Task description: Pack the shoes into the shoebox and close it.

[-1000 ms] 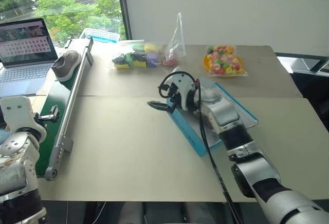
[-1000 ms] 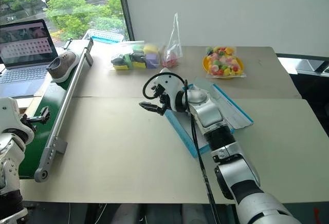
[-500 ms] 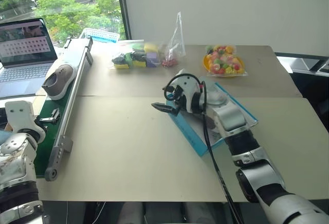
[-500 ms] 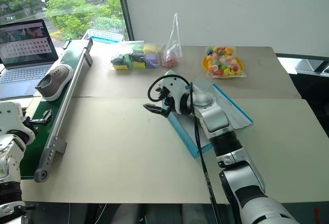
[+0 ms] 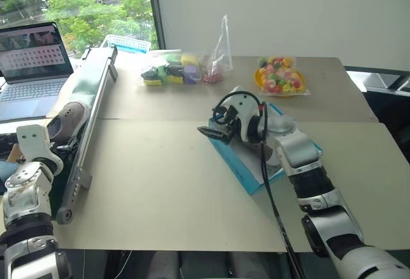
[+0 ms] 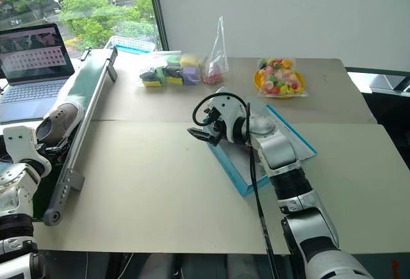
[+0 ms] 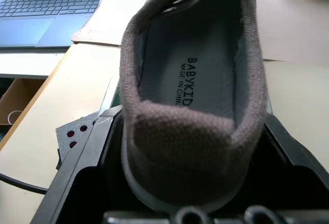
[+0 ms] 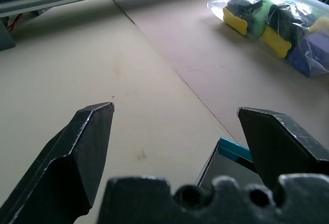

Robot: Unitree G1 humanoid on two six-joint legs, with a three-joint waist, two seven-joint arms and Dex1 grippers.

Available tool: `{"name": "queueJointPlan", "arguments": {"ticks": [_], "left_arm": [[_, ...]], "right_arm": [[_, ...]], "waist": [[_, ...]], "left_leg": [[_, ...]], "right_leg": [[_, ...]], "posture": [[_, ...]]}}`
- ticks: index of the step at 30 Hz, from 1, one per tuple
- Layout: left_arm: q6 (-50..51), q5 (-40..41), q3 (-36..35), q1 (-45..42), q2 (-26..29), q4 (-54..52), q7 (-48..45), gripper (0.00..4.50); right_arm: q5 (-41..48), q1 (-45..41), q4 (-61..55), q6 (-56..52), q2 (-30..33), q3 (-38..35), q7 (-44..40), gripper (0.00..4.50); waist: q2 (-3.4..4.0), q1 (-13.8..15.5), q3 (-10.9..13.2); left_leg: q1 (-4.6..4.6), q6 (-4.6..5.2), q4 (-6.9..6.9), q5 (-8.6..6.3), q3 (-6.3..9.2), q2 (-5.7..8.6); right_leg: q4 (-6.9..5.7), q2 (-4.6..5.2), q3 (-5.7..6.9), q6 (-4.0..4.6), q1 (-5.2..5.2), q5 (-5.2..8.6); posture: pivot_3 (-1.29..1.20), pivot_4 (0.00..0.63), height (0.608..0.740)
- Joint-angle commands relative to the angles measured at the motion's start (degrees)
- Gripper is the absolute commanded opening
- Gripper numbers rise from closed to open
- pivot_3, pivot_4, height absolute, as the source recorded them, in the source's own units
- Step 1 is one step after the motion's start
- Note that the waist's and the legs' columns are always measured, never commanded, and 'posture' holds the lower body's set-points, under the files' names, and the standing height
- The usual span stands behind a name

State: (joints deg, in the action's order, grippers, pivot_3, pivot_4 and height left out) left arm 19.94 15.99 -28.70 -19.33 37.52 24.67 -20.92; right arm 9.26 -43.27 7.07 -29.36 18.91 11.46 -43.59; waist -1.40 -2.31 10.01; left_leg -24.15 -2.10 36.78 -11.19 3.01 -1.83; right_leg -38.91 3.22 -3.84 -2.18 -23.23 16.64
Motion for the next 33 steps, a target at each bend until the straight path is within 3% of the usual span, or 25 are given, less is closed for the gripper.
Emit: {"name": "queueJointPlan", "arguments": {"ticks": [1,5,8,12,18,22,28,33], "left_arm": [[0.03,1.49,-0.1,-1.82,0.06,-2.4,0.0,2.54],[2.37,3.44,0.39,-3.95,-1.52,-8.74,0.94,2.47],[3.75,4.61,3.14,-5.47,-3.33,-15.88,0.45,2.47],[7.38,6.13,11.2,-7.64,-9.42,-28.06,1.01,2.47],[10.89,6.86,21.26,-11.88,-19.21,-35.33,2.66,2.47],[10.27,6.06,26.42,-15.26,-23.03,-33.41,0.81,2.47],[8.3,6.47,27.04,-23.53,-27.34,-25.76,0.31,2.47],[8.66,6.19,29.59,-23.85,-30.56,-25.64,-0.73,2.47]], "right_arm": [[0.73,-0.57,-2.75,-0.6,0.69,-1.55,0.19,4.5],[3.35,-1.3,-2.88,-3.07,-0.64,-3.82,0.87,4.5],[10.48,-3.92,-2.71,-9.06,-4.12,-10.89,3.73,4.5],[22.35,-9.93,-0.22,-18.75,-9.22,-24.25,12.03,4.5],[30.25,-15.62,5.58,-24.17,-12.71,-37.25,27.52,4.5],[31.23,-14.92,2.52,-25.47,-12.78,-35.8,28.42,4.5],[31.6,-12.49,-2.84,-26.88,-12.75,-33.62,30.52,4.5],[32.24,-11.36,-5.04,-26.56,-12.86,-33.22,32.11,4.5]], "waist": [[0.0,0.1,0.0],[-0.08,0.26,0.0],[-0.16,0.07,0.0],[-0.16,0.22,0.01],[-0.19,0.18,-0.02],[-0.17,-0.3,0.0],[-0.16,-0.45,0.0],[-0.16,-0.23,0.0]], "left_leg": [[0.0,0.0,0.0,0.0,0.0,0.0],[-0.04,-0.01,0.02,0.01,0.02,0.01],[-0.12,-0.01,0.01,0.01,0.04,-0.01],[-0.15,-0.02,0.02,0.01,0.04,0.03],[-0.12,-0.01,-0.01,0.01,0.03,0.02],[-0.19,0.0,-0.01,0.01,-0.05,0.05],[-0.14,0.01,-0.03,0.02,-0.07,0.04],[-0.18,0.01,-0.03,0.02,-0.06,0.06]], "right_leg": [[0.0,0.0,0.0,0.0,0.0,0.0],[0.02,0.01,0.02,0.0,0.02,0.0],[0.02,0.0,0.04,0.0,-0.03,0.0],[0.0,0.07,0.03,0.0,-0.03,-0.01],[-0.04,0.06,0.04,0.0,0.0,-0.01],[-0.03,0.06,-0.02,0.0,-0.08,-0.01],[0.01,0.0,-0.07,0.0,-0.09,0.0],[0.03,0.02,-0.06,-0.01,-0.05,0.0]], "posture": [[0.0,0.15,0.74],[0.0,0.15,0.74],[0.0,0.15,0.74],[0.0,0.15,0.74],[0.0,0.15,0.74],[0.0,0.15,0.74],[0.0,0.15,0.74],[0.0,0.15,0.74]]}}
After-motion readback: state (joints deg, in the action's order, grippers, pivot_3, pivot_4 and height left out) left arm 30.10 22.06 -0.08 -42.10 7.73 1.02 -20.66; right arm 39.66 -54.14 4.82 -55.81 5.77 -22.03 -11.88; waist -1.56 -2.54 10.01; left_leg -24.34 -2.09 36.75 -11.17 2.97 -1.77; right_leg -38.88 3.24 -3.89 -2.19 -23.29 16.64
